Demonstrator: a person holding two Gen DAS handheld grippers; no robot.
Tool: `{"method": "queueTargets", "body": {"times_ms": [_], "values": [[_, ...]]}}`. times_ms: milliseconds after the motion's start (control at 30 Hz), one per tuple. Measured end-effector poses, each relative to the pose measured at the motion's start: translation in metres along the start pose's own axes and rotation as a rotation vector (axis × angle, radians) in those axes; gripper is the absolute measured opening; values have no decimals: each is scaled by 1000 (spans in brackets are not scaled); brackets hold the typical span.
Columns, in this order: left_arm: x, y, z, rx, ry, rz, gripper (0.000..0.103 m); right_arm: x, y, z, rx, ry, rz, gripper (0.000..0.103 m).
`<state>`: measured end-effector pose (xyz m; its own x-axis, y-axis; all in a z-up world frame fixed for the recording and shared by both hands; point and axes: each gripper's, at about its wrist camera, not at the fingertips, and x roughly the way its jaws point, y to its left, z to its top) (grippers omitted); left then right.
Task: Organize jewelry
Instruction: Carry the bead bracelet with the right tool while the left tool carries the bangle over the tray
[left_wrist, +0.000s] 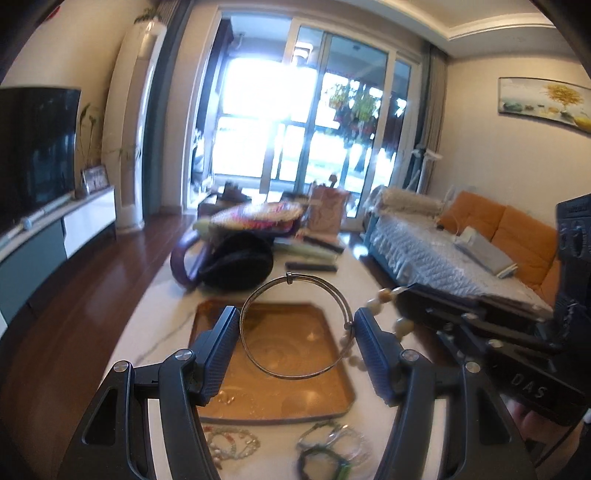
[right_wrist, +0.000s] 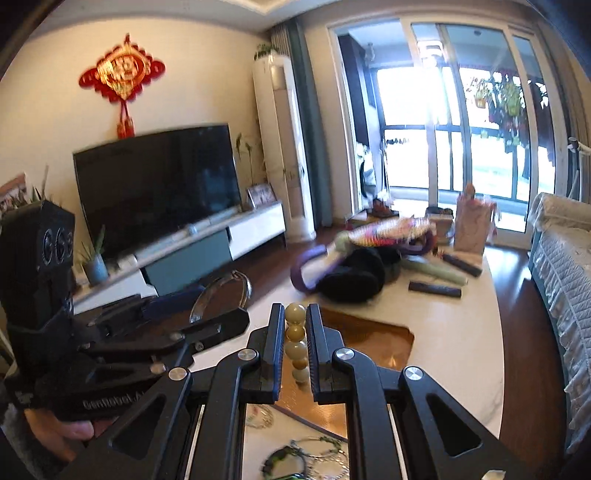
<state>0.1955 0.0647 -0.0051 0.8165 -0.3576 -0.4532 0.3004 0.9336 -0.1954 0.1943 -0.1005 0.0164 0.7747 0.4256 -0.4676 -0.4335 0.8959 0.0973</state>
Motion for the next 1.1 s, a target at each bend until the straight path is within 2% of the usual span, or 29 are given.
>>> {"method": "queueTargets", "body": {"times_ms": [33, 133, 200, 333, 433, 533, 633, 733, 833, 1100], "values": [[19, 12, -7, -23, 59, 1, 64, 11, -2, -6, -15, 22, -19, 11], [56, 36, -24, -86, 142, -5, 64, 40, -12, -20, -11, 79, -21, 11], [86, 51, -37, -114, 202, 19, 64, 57, -22, -29, 2, 112, -25, 11], [130, 59, -61, -89, 295, 76, 64, 93, -38, -48, 11, 175, -21, 11], [137, 61, -62, -126, 304, 45, 64, 114, -49, -59, 56, 215, 19, 11], [133, 52, -50, -87, 279, 52, 64, 121, -54, -58, 64, 215, 66, 11], [151, 51, -51, -55, 338, 113, 64, 139, -63, -64, 68, 250, 96, 11], [172, 67, -65, -122, 412, 141, 64, 160, -82, -80, 160, 308, 113, 11], [177, 72, -67, -135, 418, 157, 64, 169, -95, -95, 199, 353, 72, 11], [189, 67, -78, -77, 452, 220, 64, 174, -87, -107, 112, 378, -50, 11]]}}
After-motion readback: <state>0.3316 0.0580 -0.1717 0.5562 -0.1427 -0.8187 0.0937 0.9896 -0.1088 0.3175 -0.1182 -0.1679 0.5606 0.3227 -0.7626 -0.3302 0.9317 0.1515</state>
